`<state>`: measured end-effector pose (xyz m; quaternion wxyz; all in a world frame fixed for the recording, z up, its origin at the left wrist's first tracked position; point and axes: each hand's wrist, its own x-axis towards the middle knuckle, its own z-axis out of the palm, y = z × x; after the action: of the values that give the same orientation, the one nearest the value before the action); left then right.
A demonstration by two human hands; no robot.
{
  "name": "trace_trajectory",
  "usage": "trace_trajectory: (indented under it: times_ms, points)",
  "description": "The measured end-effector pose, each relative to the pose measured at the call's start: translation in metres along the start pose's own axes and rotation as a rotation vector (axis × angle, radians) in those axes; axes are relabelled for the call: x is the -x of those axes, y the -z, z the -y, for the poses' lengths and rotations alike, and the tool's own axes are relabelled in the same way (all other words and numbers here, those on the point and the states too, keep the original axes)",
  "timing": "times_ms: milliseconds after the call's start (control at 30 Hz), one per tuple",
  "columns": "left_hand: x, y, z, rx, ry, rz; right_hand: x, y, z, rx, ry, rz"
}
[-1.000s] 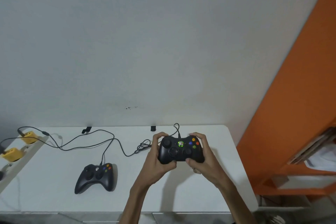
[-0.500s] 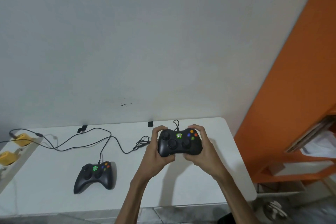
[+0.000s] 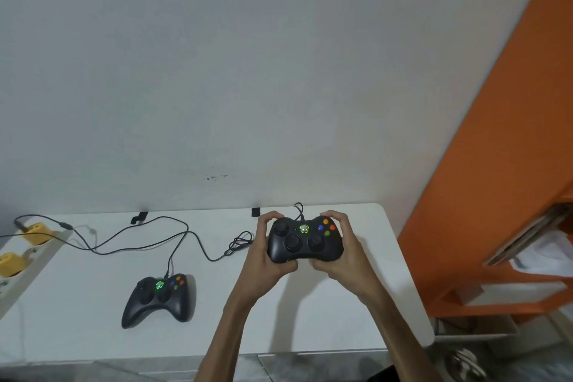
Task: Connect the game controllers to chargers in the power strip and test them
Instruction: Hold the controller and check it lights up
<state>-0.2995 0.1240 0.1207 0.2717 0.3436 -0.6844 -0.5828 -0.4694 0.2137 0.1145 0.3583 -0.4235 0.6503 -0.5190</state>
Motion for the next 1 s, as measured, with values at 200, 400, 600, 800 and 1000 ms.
trace_trajectory:
  times_ms: [200,400,600,800,1000]
  points:
    - [-0.005,-0.006,0.016,-0.032,0.023,-0.035,-0.001,0.005,-0.013,0.075,0.031,-0.063]
    - [-0.004,-0.032,0.036,-0.173,-0.013,-0.108,0.008,0.018,-0.038,0.146,0.027,-0.102]
    - [0.003,-0.064,0.069,-0.292,-0.026,-0.158,0.026,0.032,-0.077,0.197,-0.060,-0.112]
    - [0.010,-0.094,0.098,-0.385,0.017,-0.142,0.046,0.039,-0.116,0.326,-0.152,-0.190]
    - [0.008,-0.115,0.117,-0.434,0.055,-0.077,0.049,0.045,-0.149,0.424,-0.213,-0.235]
